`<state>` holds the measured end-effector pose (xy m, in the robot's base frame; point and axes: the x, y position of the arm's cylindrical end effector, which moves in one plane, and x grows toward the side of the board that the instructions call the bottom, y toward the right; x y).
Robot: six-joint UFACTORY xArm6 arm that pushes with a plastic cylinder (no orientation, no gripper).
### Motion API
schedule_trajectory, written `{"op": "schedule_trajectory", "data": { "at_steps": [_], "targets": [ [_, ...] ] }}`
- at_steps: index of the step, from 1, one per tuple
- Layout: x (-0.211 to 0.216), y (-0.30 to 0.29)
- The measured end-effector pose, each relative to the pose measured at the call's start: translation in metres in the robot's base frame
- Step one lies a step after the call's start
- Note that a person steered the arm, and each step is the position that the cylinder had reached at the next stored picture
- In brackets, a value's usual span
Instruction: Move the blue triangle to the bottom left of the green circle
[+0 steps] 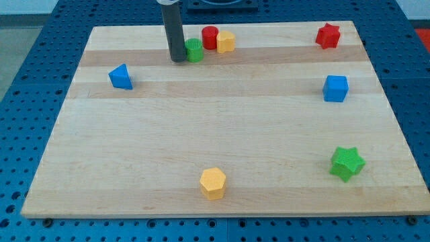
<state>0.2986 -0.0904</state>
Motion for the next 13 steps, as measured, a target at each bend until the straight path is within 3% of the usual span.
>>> {"op": "schedule_trajectory", "data": {
  "at_steps": [3, 6, 8, 9, 13],
  "targets": [
    [0.0, 0.016],
    [0.001, -0.127],
    [0.003, -0.162],
    [0.064, -0.15],
    [0.108, -0.138]
  ]
}}
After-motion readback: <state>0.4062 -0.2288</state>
